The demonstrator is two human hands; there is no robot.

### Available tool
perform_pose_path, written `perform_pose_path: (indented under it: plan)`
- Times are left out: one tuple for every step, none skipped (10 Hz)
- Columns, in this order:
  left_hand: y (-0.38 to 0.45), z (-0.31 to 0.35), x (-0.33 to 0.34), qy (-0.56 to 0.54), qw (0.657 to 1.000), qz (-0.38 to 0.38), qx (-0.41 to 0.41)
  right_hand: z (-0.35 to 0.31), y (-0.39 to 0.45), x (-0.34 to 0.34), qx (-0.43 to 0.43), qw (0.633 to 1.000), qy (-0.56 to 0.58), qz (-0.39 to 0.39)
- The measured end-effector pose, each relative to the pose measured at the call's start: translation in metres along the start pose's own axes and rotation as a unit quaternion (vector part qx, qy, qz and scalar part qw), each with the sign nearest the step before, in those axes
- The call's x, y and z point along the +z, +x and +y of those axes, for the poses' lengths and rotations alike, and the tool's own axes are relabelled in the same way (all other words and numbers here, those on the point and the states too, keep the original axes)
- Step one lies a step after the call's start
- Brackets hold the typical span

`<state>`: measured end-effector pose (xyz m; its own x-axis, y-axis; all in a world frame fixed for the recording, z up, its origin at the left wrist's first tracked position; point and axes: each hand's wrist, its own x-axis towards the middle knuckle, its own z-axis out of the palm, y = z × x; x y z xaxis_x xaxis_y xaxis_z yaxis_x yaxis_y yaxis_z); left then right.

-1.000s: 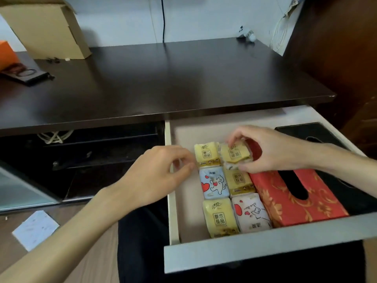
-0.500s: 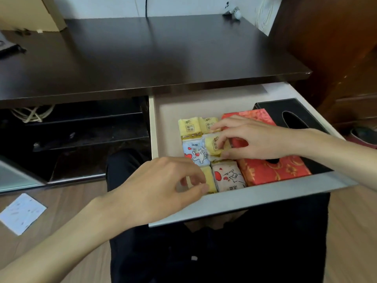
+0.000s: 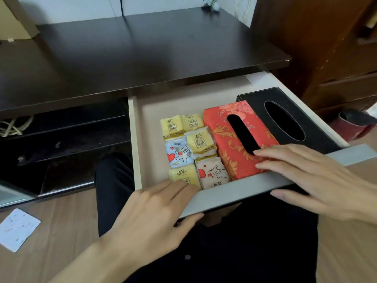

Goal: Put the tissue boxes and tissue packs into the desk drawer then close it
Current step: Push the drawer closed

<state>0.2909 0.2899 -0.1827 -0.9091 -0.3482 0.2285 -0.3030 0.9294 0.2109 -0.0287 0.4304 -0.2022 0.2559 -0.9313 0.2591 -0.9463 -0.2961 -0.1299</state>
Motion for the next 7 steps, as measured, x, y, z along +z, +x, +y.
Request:
perform_pose_path:
  plan:
    - [0.002, -0.004, 0.002, 0.008, 1.0, 0.008, 0.005, 0.011, -0.006, 0.007, -0.009, 0.997, -0.057, 0.05]
    - [0.008, -0.014, 0.003, 0.022, 0.999, 0.024, 0.005, 0.02, 0.004, 0.013, -0.03, 0.993, -0.114, 0.029]
    - [0.02, -0.028, 0.003, 0.034, 0.999, 0.032, -0.006, 0.029, 0.024, 0.014, -0.033, 0.992, -0.12, 0.033]
    - [0.035, -0.044, 0.003, 0.048, 0.998, 0.043, -0.012, 0.043, 0.042, 0.017, -0.026, 0.991, -0.121, 0.049]
    - [0.05, -0.063, 0.004, 0.058, 0.996, 0.06, -0.022, 0.058, 0.063, 0.021, -0.021, 0.991, -0.118, 0.063]
    - [0.064, -0.084, 0.005, 0.047, 0.995, 0.071, -0.043, 0.072, 0.082, 0.025, 0.004, 0.992, -0.1, 0.076]
    - [0.075, -0.104, 0.007, 0.041, 0.993, 0.097, -0.055, 0.086, 0.096, 0.028, 0.047, 0.991, -0.08, 0.098]
